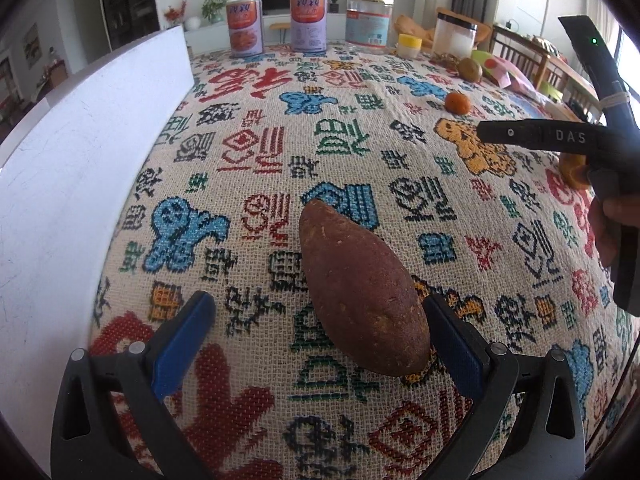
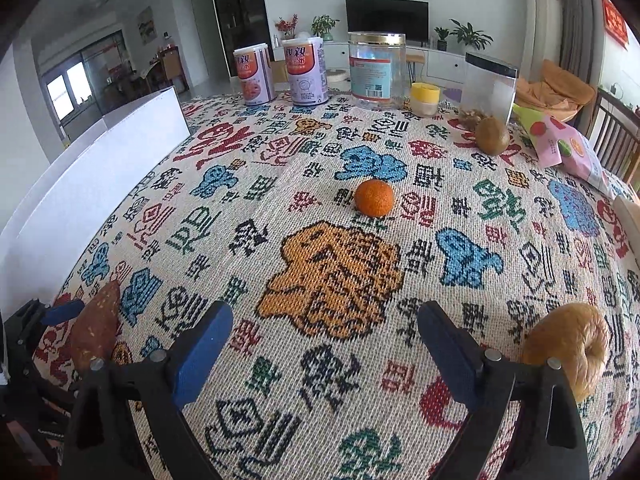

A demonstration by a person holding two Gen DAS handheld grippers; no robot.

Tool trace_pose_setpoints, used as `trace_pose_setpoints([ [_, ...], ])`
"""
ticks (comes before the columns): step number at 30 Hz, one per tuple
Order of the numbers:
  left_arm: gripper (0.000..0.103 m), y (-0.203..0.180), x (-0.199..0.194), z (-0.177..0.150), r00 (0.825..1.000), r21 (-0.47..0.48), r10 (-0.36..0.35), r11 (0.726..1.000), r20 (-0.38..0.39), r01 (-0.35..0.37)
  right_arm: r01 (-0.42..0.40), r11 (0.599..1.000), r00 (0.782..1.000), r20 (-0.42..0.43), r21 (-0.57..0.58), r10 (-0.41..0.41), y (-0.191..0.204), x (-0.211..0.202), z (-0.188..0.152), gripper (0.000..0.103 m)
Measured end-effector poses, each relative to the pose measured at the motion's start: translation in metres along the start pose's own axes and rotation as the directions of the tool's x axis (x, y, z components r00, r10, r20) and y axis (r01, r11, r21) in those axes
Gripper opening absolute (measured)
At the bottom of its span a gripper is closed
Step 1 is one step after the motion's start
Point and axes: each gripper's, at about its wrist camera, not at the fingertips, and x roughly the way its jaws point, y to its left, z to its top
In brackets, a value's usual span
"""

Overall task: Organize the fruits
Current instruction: 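Grasp a tangerine with the right tool while the left tool holds the sweet potato, then carry the sweet potato and tangerine over the box and open both tools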

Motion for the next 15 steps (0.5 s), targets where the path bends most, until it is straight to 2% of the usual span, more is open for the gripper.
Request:
trace_pose_setpoints([
  [2,0.103,0.0,0.0,0.0,1.0,0.0,0.001,1.0,0.0,-0.001,0.028,0.998,0.999,-0.022,0.05,-0.027,-0.013,0.024,0.021,0.079],
  [4,0.102,0.0,0.0,0.0,1.0,-0.001,0.0,1.0,0.0,0.0,0.059,0.994,0.998,-0.026,0.096,-0.057,-0.024,0.04,0.039,0.078],
  [7,0.102,0.0,0.0,0.0,1.0,-0.003,-0.001,1.0,0.0,0.001,0.101,0.989,0.995,-0.033,0.105,-0.098,-0.031,0.058,0.058,0.077],
  [8,0.102,0.0,0.0,0.0,1.0,-0.004,-0.001,1.0,0.0,0.001,0.112,0.989,0.993,-0.05,0.097,-0.108,-0.032,0.065,0.062,0.072],
  [9,0.102,0.0,0.0,0.0,1.0,-0.004,-0.001,1.0,0.0,0.001,0.121,0.989,0.991,-0.069,0.087,-0.115,-0.032,0.071,0.064,0.059],
  [10,0.102,0.0,0.0,0.0,1.0,-0.004,-0.001,1.0,0.0,0.001,0.144,0.987,0.988,-0.067,0.071,-0.139,-0.031,0.073,0.065,0.054],
  [11,0.102,0.0,0.0,0.0,1.0,-0.004,-0.001,1.0,0.0,0.001,0.145,0.988,0.989,-0.05,0.058,-0.142,-0.03,0.071,0.066,0.034],
  [12,0.102,0.0,0.0,0.0,1.0,-0.004,-0.002,1.0,0.0,0.002,0.136,0.989,0.99,-0.044,0.06,-0.134,-0.03,0.068,0.065,0.029],
  [15,0.102,0.0,0.0,0.0,1.0,-0.004,-0.001,1.0,0.0,0.001,0.088,0.993,0.996,-0.03,0.078,-0.086,-0.029,0.051,0.048,0.029],
])
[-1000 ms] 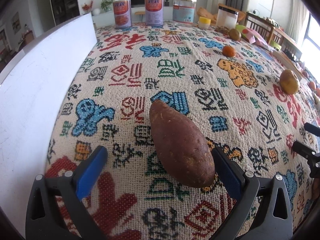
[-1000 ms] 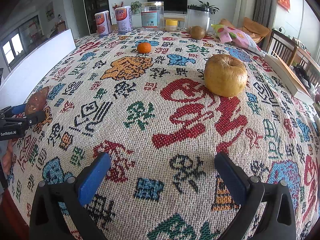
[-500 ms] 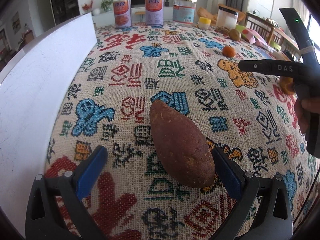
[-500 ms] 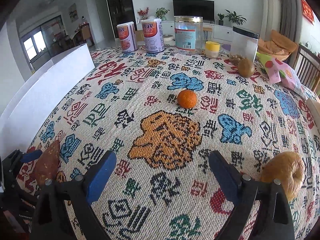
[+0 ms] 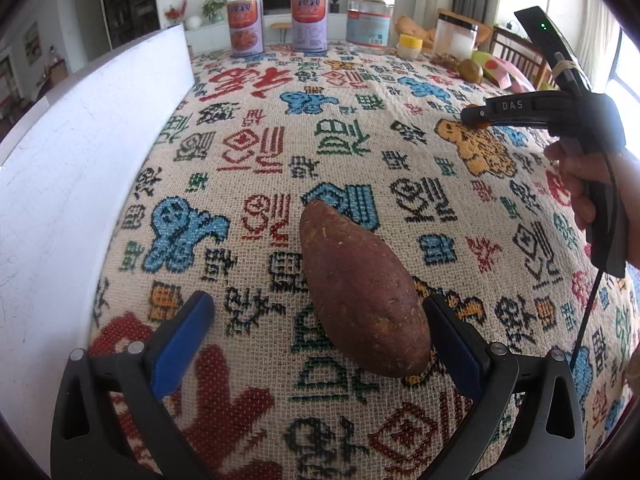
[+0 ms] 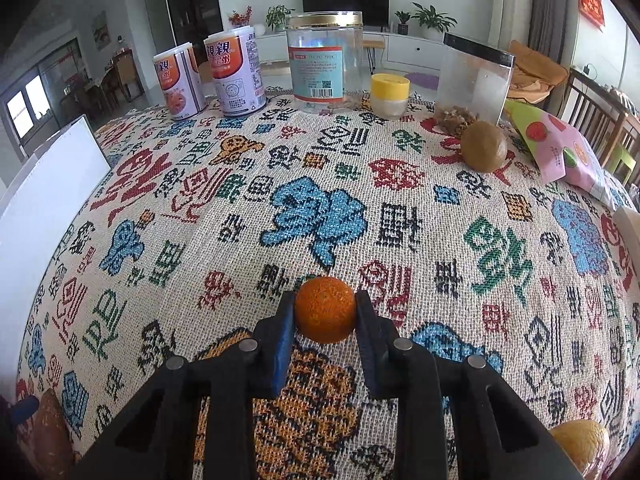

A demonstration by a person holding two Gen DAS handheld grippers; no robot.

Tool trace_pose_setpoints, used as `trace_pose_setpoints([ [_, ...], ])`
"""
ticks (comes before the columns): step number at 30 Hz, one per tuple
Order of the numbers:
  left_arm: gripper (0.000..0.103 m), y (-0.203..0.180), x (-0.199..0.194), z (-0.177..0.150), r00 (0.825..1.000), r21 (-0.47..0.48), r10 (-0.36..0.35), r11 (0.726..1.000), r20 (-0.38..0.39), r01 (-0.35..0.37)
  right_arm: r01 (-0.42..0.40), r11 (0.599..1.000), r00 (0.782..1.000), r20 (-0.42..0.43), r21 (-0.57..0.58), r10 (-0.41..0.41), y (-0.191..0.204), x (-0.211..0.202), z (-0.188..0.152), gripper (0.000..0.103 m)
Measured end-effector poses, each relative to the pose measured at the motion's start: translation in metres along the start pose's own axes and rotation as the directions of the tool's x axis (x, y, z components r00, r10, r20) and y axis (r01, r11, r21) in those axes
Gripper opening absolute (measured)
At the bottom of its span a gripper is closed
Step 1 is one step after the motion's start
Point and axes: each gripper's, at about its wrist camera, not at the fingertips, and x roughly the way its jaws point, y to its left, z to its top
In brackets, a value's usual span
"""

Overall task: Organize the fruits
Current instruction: 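Carry the sweet potato and tangerine over the box and open both tools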

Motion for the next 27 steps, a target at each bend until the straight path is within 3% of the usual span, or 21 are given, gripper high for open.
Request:
trace_pose_setpoints([
  [5,0.102,0.002,-0.001,0.0,1.0,-0.009,-0.012,1.0,0.004,0.012,-0.111,0.993,0.993,-0.028,0.034,0.112,-0.006,-0.047,-0.064,0.029],
  [9,0.101,0.008,-0.01,-0.003,0.999,-0.103,-0.052,0.993,0.001,0.052,-0.148,0.988,0.989,-0.01,0.051,0.149,-0.009,-0.1,-0.13,0.029],
  [12,0.1,-0.001,-0.009,0.005,0.998,-0.104,-0.056,0.993,-0.03,0.053,-0.127,0.991,0.992,0.03,0.034,0.126,-0.007,-0.13,-0.17,0.029],
  [13,0.096,-0.005,-0.007,0.007,0.998,-0.097,-0.042,0.995,-0.042,0.037,-0.116,0.993,0.992,0.046,0.028,0.114,-0.006,-0.137,-0.18,0.029],
  [14,0.078,-0.008,-0.005,0.009,0.998,-0.094,-0.021,0.995,-0.054,0.016,-0.107,0.994,0.993,0.06,0.028,0.105,-0.005,-0.142,-0.188,0.029],
  [16,0.059,-0.009,-0.004,0.012,0.999,-0.083,0.022,0.996,-0.049,-0.026,-0.106,0.993,0.992,0.074,0.046,0.102,-0.007,-0.146,-0.198,0.029],
  [17,0.044,-0.008,-0.005,0.012,0.999,-0.09,-0.001,0.996,-0.037,-0.002,-0.107,0.993,0.992,0.075,0.047,0.104,-0.006,-0.146,-0.2,0.029],
  [19,0.043,-0.003,-0.008,0.011,0.999,-0.108,-0.012,0.994,-0.036,0.008,-0.094,0.995,0.993,0.077,0.021,0.093,-0.003,-0.147,-0.199,0.029],
  [22,0.043,0.014,-0.03,0.003,0.995,-0.198,-0.105,0.975,0.002,0.103,-0.104,0.995,0.991,0.081,0.014,0.102,0.001,-0.148,-0.199,0.029],
  [27,0.042,0.05,-0.115,-0.004,0.96,-0.318,-0.249,0.907,0.126,0.277,-0.139,0.989,0.988,0.056,-0.051,0.142,0.027,-0.144,-0.196,0.029],
])
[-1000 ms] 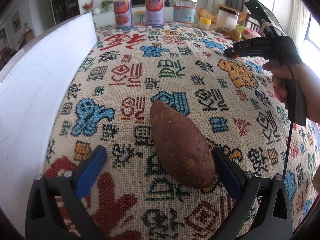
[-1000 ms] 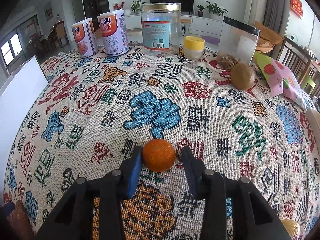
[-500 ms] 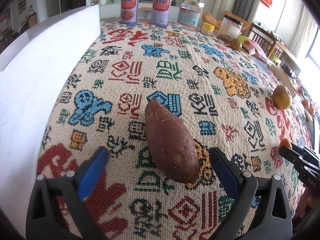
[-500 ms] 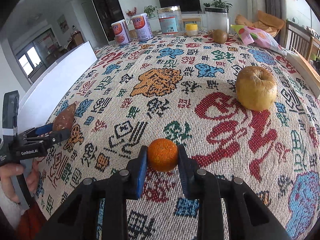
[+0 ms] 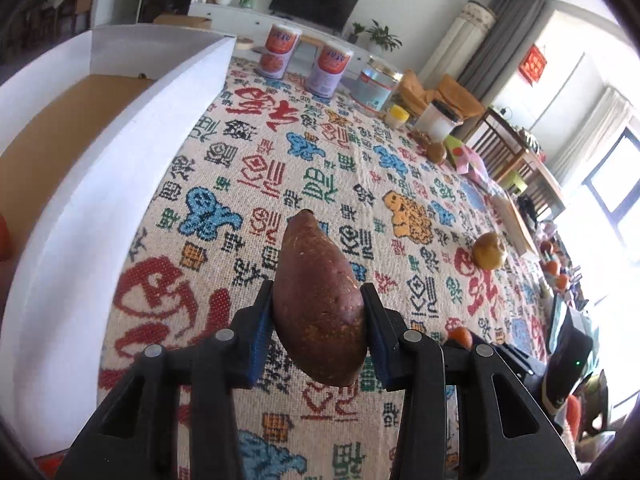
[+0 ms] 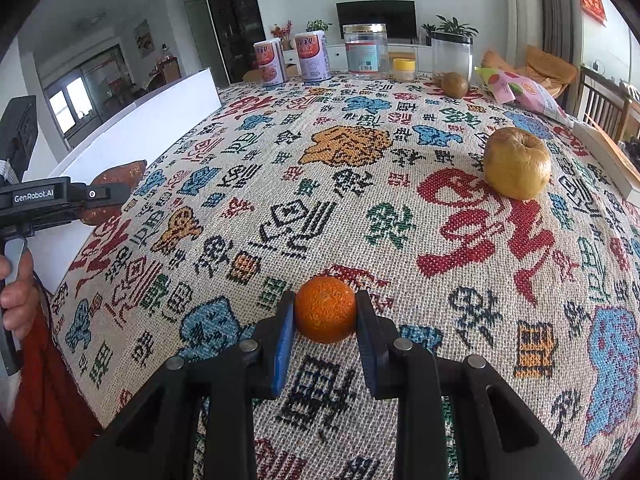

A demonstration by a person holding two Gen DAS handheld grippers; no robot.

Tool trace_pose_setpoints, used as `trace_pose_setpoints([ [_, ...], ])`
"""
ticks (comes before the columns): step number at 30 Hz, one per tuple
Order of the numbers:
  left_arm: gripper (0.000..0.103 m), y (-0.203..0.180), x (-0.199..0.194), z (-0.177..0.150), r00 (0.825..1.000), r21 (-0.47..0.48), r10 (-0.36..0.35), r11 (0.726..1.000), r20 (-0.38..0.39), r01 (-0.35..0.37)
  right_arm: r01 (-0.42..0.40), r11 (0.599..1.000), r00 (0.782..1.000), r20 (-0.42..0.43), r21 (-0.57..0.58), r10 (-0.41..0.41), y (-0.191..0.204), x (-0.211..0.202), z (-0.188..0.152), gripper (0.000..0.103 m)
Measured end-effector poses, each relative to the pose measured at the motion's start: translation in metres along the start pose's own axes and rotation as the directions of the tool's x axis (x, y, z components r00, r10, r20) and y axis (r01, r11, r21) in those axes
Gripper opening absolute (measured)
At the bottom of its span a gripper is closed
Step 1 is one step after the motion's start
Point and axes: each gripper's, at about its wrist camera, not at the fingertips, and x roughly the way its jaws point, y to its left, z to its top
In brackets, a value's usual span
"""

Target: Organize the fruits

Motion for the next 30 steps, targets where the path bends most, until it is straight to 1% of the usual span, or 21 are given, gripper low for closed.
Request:
trace_pose_setpoints([
  [2,0.043,0.009,-0.043,0.014,0.997,-0.04,-0.025,0.999,0.073,0.028,-0.043,0.999,0.999,-0.003,-0.033,0.043,0.021,0.002,0.012,0.029],
  [3,0.043,0.015,-0.063,0.022,0.993,-0.05,-0.013,0.999,0.115,0.019,-0.075,0.996,0.997,0.001,-0.052,0.075,0.035,0.003,0.021,0.029],
  [5,0.043,0.033,-0.093,0.038,0.985,-0.073,0.041,0.997,0.17,-0.029,-0.149,0.984,0.988,0.016,-0.092,0.151,0.069,0.001,0.044,0.029],
  [7,0.043,0.06,-0.106,0.055,0.977,-0.116,0.106,0.99,0.185,-0.086,-0.225,0.962,0.973,0.023,-0.156,0.231,0.113,0.0,0.07,0.029],
  [9,0.043,0.092,-0.102,0.069,0.97,-0.162,0.19,0.973,0.154,-0.165,-0.296,0.929,0.951,0.022,-0.223,0.309,0.161,0.0,0.095,0.029],
  [10,0.043,0.11,-0.095,0.074,0.964,-0.188,0.232,0.96,0.13,-0.206,-0.333,0.909,0.938,0.01,-0.249,0.346,0.189,0.002,0.106,0.029],
  [12,0.043,0.143,-0.08,0.079,0.949,-0.23,0.31,0.929,0.063,-0.289,-0.395,0.872,0.914,-0.032,-0.288,0.403,0.235,0.011,0.128,0.029],
  [13,0.043,0.157,-0.073,0.078,0.943,-0.25,0.332,0.916,0.029,-0.315,-0.413,0.857,0.907,-0.057,-0.308,0.417,0.259,0.018,0.137,0.029],
  [16,0.043,0.19,-0.063,0.07,0.926,-0.306,0.375,0.877,-0.044,-0.37,-0.422,0.838,0.906,-0.126,-0.347,0.404,0.315,0.046,0.155,0.029],
  [18,0.043,0.2,-0.066,0.062,0.915,-0.321,0.4,0.861,-0.055,-0.395,-0.402,0.841,0.916,-0.161,-0.361,0.368,0.341,0.065,0.159,0.029],
  [19,0.043,0.202,-0.069,0.059,0.909,-0.323,0.415,0.854,-0.049,-0.407,-0.399,0.839,0.917,-0.181,-0.371,0.356,0.351,0.073,0.159,0.029],
  [20,0.051,0.204,-0.073,0.056,0.903,-0.324,0.428,0.85,-0.035,-0.415,-0.394,0.837,0.918,-0.198,-0.379,0.343,0.36,0.08,0.158,0.03],
  [21,0.059,0.204,-0.076,0.054,0.901,-0.325,0.433,0.849,-0.025,-0.417,-0.389,0.837,0.92,-0.212,-0.386,0.329,0.366,0.085,0.155,0.03],
  [22,0.08,0.203,-0.08,0.054,0.897,-0.329,0.441,0.845,-0.017,-0.422,-0.386,0.836,0.92,-0.226,-0.39,0.32,0.371,0.09,0.153,0.031],
  [23,0.091,0.202,-0.084,0.052,0.89,-0.337,0.456,0.838,0.002,-0.429,-0.384,0.838,0.92,-0.238,-0.387,0.312,0.374,0.094,0.151,0.041],
  [24,0.091,0.199,-0.089,0.052,0.881,-0.342,0.472,0.833,0.031,-0.435,-0.382,0.843,0.92,-0.239,-0.379,0.309,0.375,0.094,0.151,0.056],
  [25,0.091,0.194,-0.094,0.052,0.874,-0.342,0.482,0.832,0.054,-0.437,-0.384,0.847,0.92,-0.229,-0.369,0.317,0.373,0.092,0.151,0.062],
  [26,0.091,0.19,-0.098,0.052,0.874,-0.338,0.481,0.837,0.075,-0.431,-0.39,0.848,0.919,-0.209,-0.36,0.334,0.369,0.086,0.15,0.07],
  [27,0.091,0.182,-0.101,0.053,0.874,-0.331,0.476,0.844,0.097,-0.423,-0.392,0.849,0.92,-0.183,-0.355,0.347,0.361,0.078,0.15,0.075],
  [28,0.092,0.172,-0.104,0.052,0.874,-0.32,0.471,0.852,0.119,-0.415,-0.381,0.854,0.924,-0.151,-0.354,0.35,0.352,0.07,0.151,0.078],
  [30,0.092,0.147,-0.108,0.051,0.876,-0.28,0.451,0.874,0.168,-0.397,-0.342,0.872,0.938,-0.078,-0.35,0.336,0.326,0.053,0.149,0.092],
])
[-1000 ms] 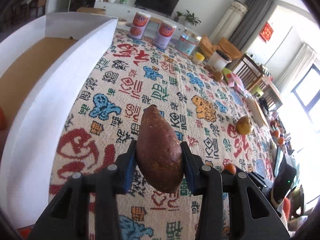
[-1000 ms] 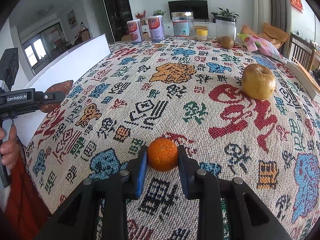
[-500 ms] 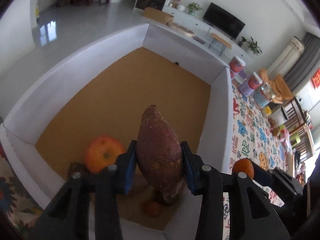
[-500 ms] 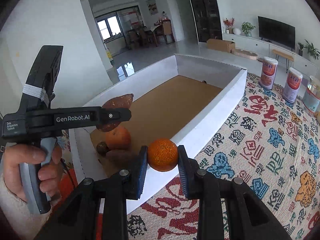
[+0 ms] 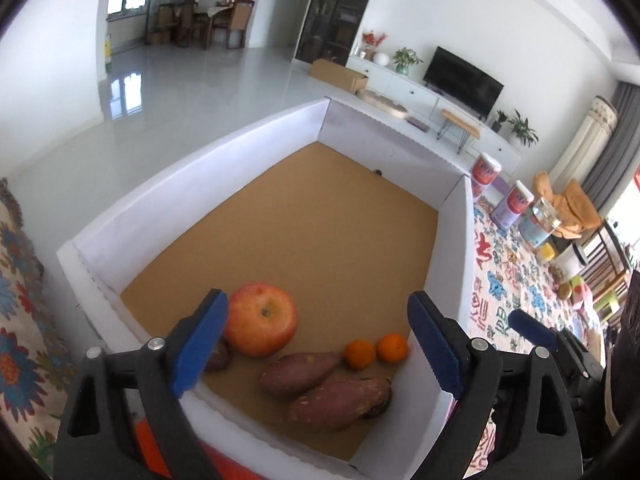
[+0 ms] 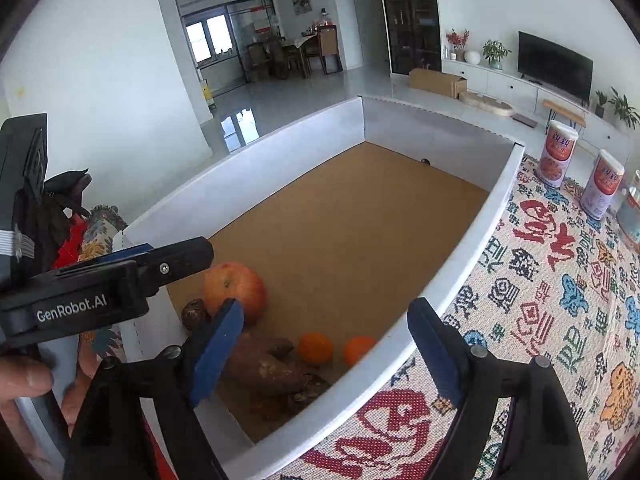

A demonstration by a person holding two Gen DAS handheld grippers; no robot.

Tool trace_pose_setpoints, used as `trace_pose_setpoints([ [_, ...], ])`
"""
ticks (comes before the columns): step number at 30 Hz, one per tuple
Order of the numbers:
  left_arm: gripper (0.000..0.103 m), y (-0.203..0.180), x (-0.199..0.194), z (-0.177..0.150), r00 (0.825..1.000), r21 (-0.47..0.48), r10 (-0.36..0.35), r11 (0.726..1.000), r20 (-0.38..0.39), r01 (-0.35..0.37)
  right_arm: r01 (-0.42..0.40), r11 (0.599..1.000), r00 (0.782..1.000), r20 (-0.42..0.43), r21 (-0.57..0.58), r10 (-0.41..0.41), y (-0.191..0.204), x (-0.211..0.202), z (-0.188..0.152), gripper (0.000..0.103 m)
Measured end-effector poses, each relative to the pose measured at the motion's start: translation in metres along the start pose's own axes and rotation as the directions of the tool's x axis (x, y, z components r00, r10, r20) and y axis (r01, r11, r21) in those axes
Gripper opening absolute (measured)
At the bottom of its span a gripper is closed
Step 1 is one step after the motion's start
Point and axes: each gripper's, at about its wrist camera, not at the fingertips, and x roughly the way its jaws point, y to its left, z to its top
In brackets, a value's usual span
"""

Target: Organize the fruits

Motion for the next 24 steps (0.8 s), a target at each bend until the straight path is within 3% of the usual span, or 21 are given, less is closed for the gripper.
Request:
trace_pose_setpoints([
  [2,0.093,-0.024,-0.016,-0.008,0.998,0.055,-0.048,0.997,0.032,0.046,0.04,0.999,0.998,0.05,0.013,-0.04,-0.022,-0.026,-0.016,0.096],
  [5,0.094,-0.072,-0.029,-0.025,0.988,0.143,-0.153,0.979,0.024,0.148,0.127,0.991,0.99,0.052,0.034,-0.128,-0.065,-0.058,-0.054,0.099],
  [10,0.097,-0.158,-0.027,-0.07,0.95,0.301,-0.301,0.901,-0.082,0.311,0.302,0.95,0.953,-0.043,0.078,-0.3,-0.16,-0.093,-0.146,0.099],
  [14,0.097,-0.217,0.009,-0.117,0.931,0.399,-0.31,0.842,-0.193,0.364,0.443,0.889,0.894,-0.137,0.114,-0.427,-0.225,-0.112,-0.215,0.099],
  [16,0.097,-0.237,0.036,-0.136,0.922,0.411,-0.295,0.83,-0.252,0.378,0.477,0.865,0.877,-0.145,0.155,-0.458,-0.244,-0.125,-0.236,0.099],
  [18,0.097,-0.252,0.059,-0.15,0.917,0.422,-0.281,0.823,-0.282,0.381,0.462,0.854,0.886,-0.145,0.238,-0.439,-0.259,-0.138,-0.242,0.099],
  [21,0.097,-0.268,0.085,-0.159,0.933,0.459,-0.226,0.822,-0.28,0.336,0.483,0.825,0.875,-0.167,0.292,-0.454,-0.27,-0.143,-0.245,0.099],
  [24,0.097,-0.27,0.104,-0.16,0.941,0.473,-0.206,0.823,-0.268,0.315,0.473,0.82,0.881,-0.185,0.322,-0.435,-0.276,-0.141,-0.247,0.103],
])
